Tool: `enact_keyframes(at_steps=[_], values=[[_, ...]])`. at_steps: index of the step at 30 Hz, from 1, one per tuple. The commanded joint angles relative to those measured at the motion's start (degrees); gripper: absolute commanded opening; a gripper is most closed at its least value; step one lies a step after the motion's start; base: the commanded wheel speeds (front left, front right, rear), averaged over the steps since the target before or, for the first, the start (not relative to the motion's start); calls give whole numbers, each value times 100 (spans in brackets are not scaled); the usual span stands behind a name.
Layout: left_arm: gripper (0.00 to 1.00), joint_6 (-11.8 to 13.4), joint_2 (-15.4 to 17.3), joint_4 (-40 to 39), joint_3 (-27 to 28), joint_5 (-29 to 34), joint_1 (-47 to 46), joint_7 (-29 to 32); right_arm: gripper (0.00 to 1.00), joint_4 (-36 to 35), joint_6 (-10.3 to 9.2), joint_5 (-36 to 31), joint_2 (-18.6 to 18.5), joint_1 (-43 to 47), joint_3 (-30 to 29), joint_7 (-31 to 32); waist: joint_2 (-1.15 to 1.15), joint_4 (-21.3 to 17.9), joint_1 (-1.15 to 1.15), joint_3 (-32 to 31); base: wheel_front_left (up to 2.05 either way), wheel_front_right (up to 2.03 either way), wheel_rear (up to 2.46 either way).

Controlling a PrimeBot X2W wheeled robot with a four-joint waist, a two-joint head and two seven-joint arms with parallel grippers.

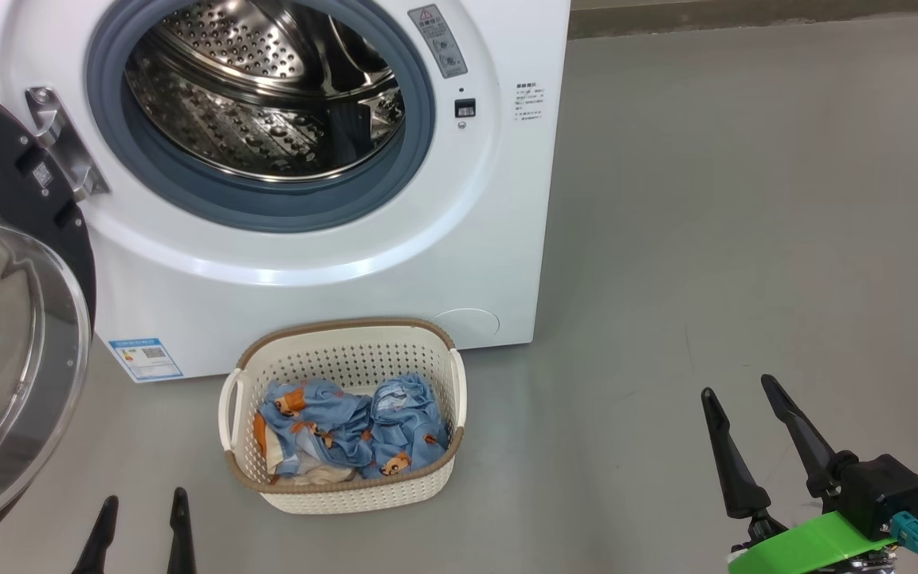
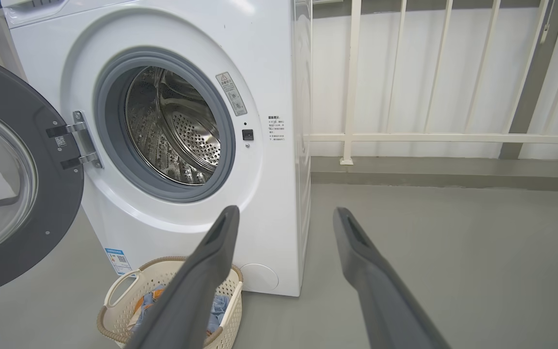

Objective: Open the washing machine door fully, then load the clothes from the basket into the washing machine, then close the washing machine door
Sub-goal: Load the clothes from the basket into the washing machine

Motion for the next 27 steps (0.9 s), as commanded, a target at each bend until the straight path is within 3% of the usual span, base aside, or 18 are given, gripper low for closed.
enact_keyframes(at_steps=[1, 27], values=[[100, 41, 87, -115, 159, -11, -232, -76, 100, -120, 9, -57, -28, -77, 117, -69, 0, 3, 0, 3, 0, 0, 0], [100, 188, 249, -256, 70, 53, -343, -253, 100, 47, 9, -139, 28, -96, 0, -69, 0, 64, 0, 47, 0, 0, 0]])
